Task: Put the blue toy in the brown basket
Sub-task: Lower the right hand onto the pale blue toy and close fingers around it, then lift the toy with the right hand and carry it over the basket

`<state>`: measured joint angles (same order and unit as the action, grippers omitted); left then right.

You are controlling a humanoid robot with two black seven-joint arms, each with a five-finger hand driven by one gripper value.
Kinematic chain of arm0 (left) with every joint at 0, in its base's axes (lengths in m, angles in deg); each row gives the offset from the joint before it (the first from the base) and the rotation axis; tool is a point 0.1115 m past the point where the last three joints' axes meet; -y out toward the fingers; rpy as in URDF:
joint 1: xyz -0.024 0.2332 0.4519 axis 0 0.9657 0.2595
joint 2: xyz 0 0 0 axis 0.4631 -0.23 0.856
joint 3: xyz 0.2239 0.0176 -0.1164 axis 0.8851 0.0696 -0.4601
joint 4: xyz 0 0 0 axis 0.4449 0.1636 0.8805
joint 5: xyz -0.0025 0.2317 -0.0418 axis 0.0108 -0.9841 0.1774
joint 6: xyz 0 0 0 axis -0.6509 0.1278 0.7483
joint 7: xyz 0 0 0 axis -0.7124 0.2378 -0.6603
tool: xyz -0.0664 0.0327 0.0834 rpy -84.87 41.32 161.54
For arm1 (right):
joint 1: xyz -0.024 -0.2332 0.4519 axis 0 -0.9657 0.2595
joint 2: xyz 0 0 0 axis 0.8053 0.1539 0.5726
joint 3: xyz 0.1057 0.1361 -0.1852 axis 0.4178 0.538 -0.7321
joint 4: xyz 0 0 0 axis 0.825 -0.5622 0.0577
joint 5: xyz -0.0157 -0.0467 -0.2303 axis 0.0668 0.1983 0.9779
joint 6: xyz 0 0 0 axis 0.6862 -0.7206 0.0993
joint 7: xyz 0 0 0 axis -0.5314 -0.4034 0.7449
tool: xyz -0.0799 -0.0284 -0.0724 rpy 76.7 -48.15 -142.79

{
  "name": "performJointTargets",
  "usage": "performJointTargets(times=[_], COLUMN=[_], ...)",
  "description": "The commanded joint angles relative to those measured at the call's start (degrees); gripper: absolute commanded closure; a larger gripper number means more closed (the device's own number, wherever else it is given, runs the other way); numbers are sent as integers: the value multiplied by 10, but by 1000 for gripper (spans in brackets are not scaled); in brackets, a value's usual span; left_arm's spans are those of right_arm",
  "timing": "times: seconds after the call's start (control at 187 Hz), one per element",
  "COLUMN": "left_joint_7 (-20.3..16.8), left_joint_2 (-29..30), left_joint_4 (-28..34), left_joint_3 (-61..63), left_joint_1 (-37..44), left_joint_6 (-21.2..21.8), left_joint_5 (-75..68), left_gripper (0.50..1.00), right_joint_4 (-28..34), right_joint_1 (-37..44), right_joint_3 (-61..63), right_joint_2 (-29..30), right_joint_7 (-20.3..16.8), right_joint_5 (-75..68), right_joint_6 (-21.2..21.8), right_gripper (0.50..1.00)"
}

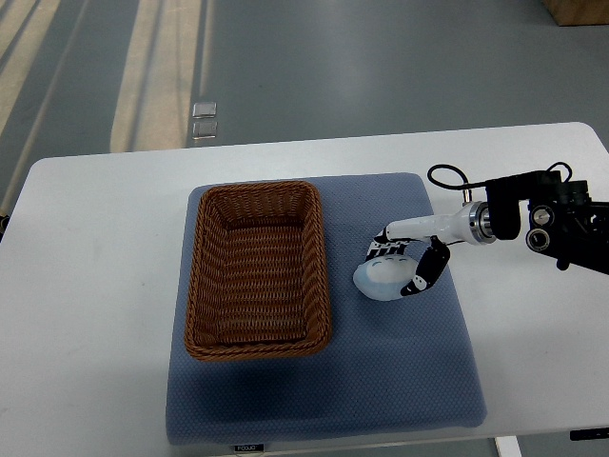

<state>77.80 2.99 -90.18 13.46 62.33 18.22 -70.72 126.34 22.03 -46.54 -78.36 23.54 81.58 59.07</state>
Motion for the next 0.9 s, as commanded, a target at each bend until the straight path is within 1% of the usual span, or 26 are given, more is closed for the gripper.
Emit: performJointTargets(times=[0.0, 0.037, 0.117, 0.256, 0.411, 0.587, 0.742, 0.897], left_joint_7=[0, 0, 0, 0, 0, 0, 0, 0], left_joint_2=[0, 0, 0, 0, 0, 0, 0, 0], left_joint_4=[0, 0, 0, 0, 0, 0, 0, 0], left_joint_3=[0, 0, 0, 0, 1, 0, 0, 0], left_joint_1=[0, 0, 0, 0, 0, 0, 0, 0], left_joint_6=[0, 0, 0, 0, 0, 0, 0, 0], left_joint_5=[0, 0, 0, 0, 0, 0, 0, 0], left_gripper=[500, 500, 500, 500, 500, 500, 500, 500], right_joint_4=[0, -1, -1, -1, -6, -20, -39, -51], right_joint_1=[1, 2, 7, 27, 48, 88, 109, 101], right_joint_3=[0, 1, 3, 4, 38, 59, 81, 131], right_joint_2=[0, -1, -2, -7, -9, 3, 43, 109], right_joint_7=[0, 0, 1, 2, 2, 3, 3, 9], right_joint_5=[3, 3, 2, -4, -6, -14, -17, -17], right_joint_6=[1, 1, 2, 3, 8, 7, -2, -18], right_gripper=[924, 959, 985, 987, 983, 979, 973, 967])
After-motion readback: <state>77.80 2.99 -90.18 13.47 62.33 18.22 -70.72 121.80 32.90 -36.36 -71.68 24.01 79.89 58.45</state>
